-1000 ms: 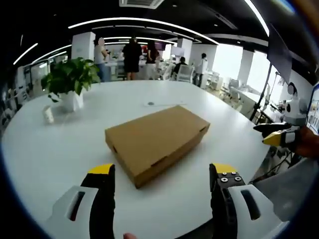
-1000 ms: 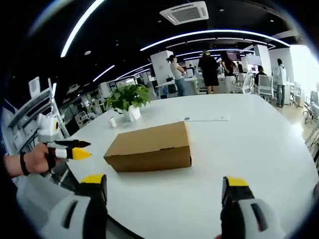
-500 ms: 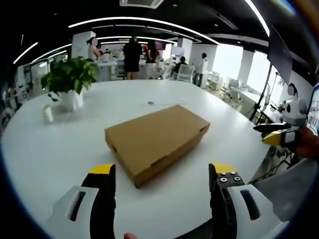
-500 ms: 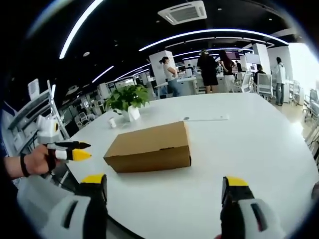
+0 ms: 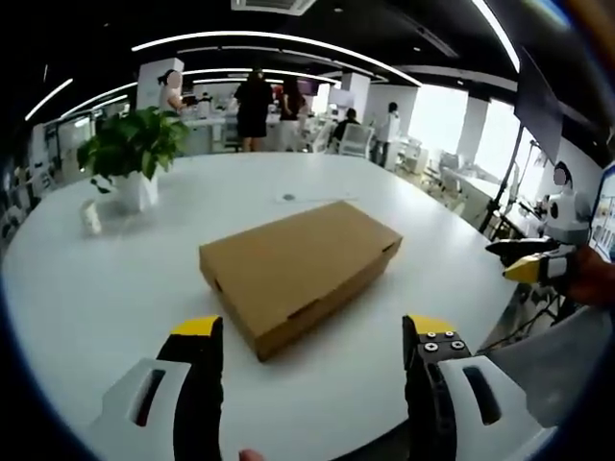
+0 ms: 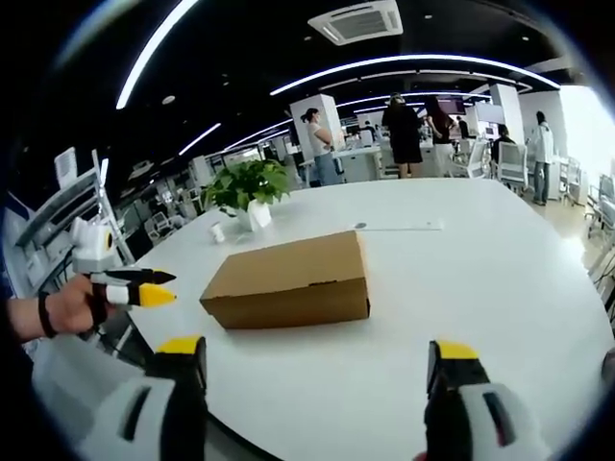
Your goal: Operate the shoe box by opening the lid, removing the specified soft item, and placing it in the target area until the item is outside and the box remains undamaged.
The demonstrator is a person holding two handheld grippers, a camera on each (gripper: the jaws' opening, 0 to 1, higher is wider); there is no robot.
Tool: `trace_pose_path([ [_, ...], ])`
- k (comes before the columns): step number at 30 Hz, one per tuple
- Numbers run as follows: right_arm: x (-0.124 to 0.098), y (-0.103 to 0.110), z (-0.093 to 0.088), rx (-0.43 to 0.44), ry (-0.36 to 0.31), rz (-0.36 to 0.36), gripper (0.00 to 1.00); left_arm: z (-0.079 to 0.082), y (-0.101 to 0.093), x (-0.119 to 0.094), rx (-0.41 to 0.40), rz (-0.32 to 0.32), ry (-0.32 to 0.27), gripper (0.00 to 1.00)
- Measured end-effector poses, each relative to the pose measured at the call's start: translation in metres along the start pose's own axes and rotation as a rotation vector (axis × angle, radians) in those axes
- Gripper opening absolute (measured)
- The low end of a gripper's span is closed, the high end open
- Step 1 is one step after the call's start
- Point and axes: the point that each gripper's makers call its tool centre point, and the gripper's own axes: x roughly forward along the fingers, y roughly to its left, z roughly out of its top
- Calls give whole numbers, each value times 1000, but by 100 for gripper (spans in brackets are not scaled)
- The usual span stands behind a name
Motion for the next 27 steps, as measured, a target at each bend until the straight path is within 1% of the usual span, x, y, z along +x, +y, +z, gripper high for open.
trace_pose_path([
  [8,1,2,-2,-7,11,4,95,2,3,-1,-9,8,-9,78],
  [13,3,6,-6,-29,32,13,95,4,5,-2,-18,11,-20,78],
  [22,3,4,-6,-20,28,7,95,1,1,0,-16,-3,-9,78],
  [27,4,5,-8,-19,33,10,95,-3,3,2,-23,-5,0,78],
])
